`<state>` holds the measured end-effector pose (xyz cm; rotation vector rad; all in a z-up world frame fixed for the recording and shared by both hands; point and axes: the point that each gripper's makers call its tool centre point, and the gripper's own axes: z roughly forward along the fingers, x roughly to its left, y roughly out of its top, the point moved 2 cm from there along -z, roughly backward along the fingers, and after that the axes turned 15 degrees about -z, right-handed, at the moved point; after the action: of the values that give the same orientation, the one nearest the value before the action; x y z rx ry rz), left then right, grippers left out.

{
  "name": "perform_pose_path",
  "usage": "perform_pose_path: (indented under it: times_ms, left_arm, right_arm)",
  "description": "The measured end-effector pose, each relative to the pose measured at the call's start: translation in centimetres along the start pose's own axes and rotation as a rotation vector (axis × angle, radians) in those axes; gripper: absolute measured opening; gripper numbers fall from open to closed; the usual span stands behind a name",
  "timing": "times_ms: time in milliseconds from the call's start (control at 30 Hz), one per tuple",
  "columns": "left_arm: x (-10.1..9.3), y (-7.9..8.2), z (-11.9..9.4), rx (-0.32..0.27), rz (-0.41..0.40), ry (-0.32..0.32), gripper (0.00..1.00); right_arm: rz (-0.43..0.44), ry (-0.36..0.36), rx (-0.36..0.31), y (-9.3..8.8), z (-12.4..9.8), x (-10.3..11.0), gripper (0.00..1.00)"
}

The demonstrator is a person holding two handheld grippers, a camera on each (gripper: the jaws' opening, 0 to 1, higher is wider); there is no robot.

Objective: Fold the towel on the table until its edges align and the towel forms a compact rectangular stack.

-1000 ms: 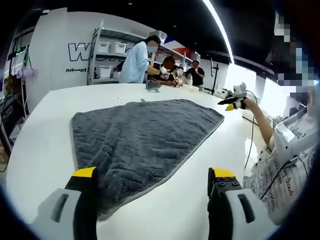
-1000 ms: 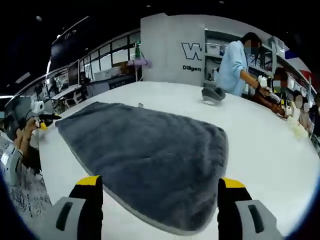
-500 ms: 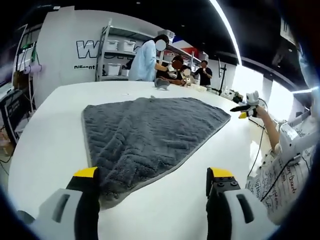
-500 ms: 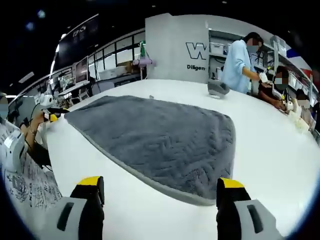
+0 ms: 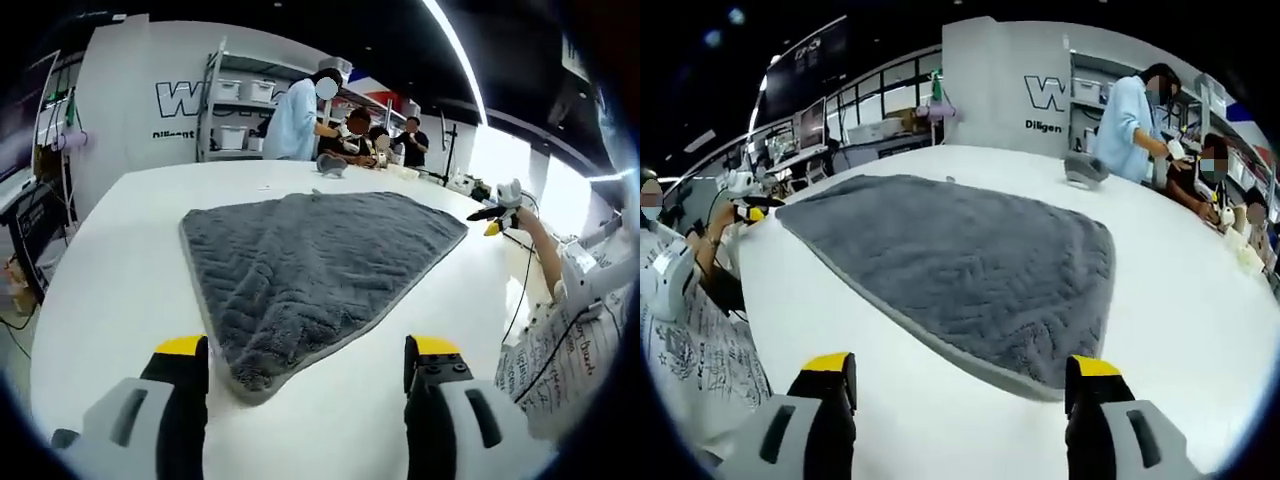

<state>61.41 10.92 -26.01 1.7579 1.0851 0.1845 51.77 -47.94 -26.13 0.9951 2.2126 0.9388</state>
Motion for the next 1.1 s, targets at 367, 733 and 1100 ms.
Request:
perform_pose_path:
  times_ms: [367, 733, 1100]
  left_arm:
    - [0.1, -0.6, 0.9, 0.050, 0.010, -0.036, 0.82]
    - [0.5, -0.9, 1.1, 0.065, -0.002, -0.043, 0.80]
    - [-0.8, -0.2, -0.1, 0.010, 0.016, -0.098, 0.70]
  right_arm:
    - [0.011, 0.013, -0.002, -0.2, 0.5, -0.6, 0.86]
    - [0.017, 0.023, 0.011, -0.7, 0.9, -1.0, 0.83]
    - [0.017, 0.022, 0.013, -0.7, 0.8, -1.1, 0.83]
